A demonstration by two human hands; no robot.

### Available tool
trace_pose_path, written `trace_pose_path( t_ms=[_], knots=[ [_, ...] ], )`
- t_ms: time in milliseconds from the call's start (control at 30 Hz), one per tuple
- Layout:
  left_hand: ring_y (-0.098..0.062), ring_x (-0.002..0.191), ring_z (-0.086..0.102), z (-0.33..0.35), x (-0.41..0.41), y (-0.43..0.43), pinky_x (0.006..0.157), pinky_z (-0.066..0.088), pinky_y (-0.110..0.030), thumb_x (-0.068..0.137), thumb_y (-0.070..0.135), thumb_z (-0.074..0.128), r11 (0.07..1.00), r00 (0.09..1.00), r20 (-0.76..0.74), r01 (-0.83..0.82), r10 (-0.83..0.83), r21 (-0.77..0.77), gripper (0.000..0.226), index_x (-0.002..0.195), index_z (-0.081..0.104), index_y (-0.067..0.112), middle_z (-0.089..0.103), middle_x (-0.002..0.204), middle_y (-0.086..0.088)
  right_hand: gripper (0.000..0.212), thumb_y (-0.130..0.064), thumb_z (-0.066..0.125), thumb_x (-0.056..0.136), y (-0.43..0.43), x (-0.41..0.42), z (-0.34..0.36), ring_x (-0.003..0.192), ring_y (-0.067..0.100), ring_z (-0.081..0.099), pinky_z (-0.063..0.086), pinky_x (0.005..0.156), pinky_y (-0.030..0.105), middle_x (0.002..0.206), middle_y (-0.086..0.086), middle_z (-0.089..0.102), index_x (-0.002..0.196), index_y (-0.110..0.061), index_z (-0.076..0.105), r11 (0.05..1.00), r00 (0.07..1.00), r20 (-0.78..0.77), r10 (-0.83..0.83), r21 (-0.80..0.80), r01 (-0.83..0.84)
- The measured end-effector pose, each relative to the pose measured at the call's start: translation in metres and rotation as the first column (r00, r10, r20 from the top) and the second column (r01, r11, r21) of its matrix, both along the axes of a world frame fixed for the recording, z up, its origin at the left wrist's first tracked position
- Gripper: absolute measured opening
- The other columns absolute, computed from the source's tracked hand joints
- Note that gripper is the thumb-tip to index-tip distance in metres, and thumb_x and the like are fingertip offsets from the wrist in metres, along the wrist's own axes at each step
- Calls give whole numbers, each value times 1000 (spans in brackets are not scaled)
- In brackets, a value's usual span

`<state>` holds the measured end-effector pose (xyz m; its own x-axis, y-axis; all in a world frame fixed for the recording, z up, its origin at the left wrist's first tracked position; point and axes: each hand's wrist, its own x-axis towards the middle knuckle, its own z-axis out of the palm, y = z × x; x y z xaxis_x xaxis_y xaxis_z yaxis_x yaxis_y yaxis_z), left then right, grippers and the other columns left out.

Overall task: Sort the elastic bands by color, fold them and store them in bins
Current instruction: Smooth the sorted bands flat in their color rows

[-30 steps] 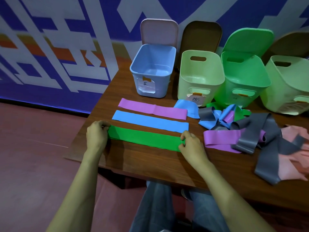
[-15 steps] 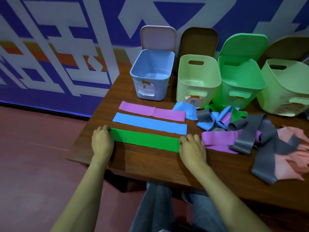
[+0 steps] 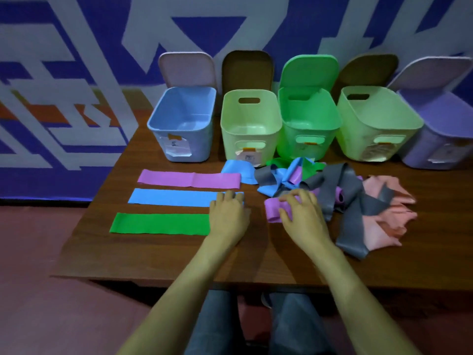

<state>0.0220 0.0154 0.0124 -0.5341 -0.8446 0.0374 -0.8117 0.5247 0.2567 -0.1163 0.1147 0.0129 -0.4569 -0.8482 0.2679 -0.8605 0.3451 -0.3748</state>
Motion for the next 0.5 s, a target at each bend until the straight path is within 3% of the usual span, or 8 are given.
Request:
trace_pose_path(
  t_ms=[100,200,333,500],
  knots=[
    [-34,115,47,1,-48,17,88,38,-40,86,28,53,984,972,-157,175,-176,-22,37,118,59,11,55,122,-13,27,-14,62,76,16,-37,8,106,38,50,40,92,43,108,18,57,102,-6,66,991,992,-32,-122,-67,119],
    [-37,109,50,1,-79,22,87,42,-43,83,24,62,964,939,-217,259,-266,-60,41,120,58,9,56,120,-15,42,-10,69,76,27,-67,12,116,39,45,37,98,46,118,20,54,117,-5,60,980,981,-32,-193,-54,191],
    [-36,118,43,-2,-108,15,96,37,-43,85,23,61,956,929,-226,289,-293,-52,49,132,50,11,47,133,-15,58,-11,64,83,25,-90,13,134,39,28,26,110,47,140,20,40,137,-12,45,978,978,-2,-210,1,210],
    [-35,123,42,-6,-139,6,97,36,-42,88,24,56,938,916,-205,342,-344,-47,48,134,48,13,46,138,-12,67,-18,58,88,4,-112,9,143,34,9,14,114,45,155,14,16,147,-21,26,968,976,-33,-213,128,216]
  ],
)
